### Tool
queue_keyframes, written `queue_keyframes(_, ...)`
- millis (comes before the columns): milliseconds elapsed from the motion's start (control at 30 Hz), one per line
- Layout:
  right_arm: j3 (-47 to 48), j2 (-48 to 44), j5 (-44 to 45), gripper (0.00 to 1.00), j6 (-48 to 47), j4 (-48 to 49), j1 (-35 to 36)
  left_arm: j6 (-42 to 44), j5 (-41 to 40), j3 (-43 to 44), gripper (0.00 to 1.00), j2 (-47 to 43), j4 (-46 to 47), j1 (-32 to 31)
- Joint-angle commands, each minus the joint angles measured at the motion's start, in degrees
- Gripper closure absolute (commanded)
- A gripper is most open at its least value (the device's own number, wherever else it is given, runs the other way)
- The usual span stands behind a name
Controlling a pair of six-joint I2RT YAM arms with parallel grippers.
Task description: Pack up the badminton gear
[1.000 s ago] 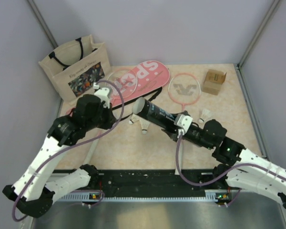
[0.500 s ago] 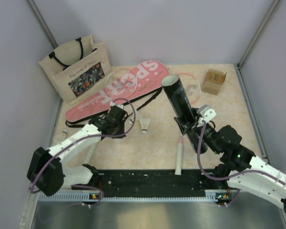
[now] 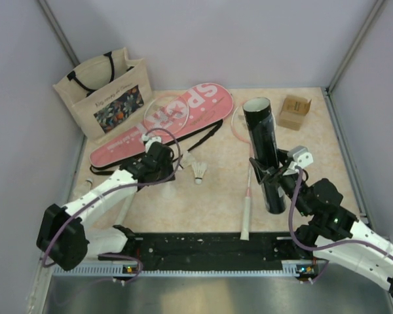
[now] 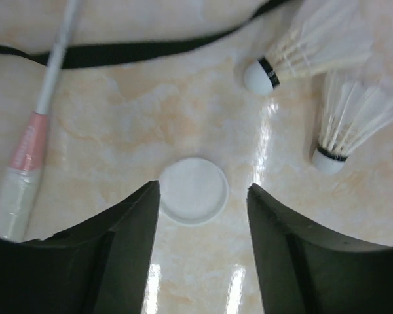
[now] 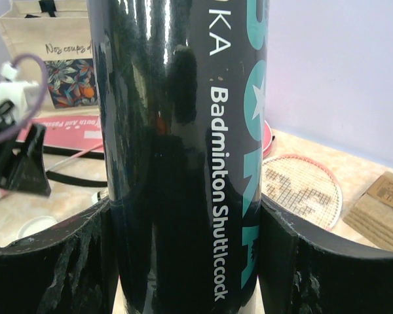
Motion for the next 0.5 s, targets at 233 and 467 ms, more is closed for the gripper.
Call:
queue_keyframes(233,-1.03,-0.21,-1.75,0.79,2.77,5.08,-0.19,-7.17,-13.65,2.31,0.17,-14.01,2.79,21.30)
queue_keyframes(467,-1.65,-0.21,-4.56,0.79,4.44,3.77,-0.19,-9.90,-11.31,-1.82,0.17,-19.56,8.15,41.51)
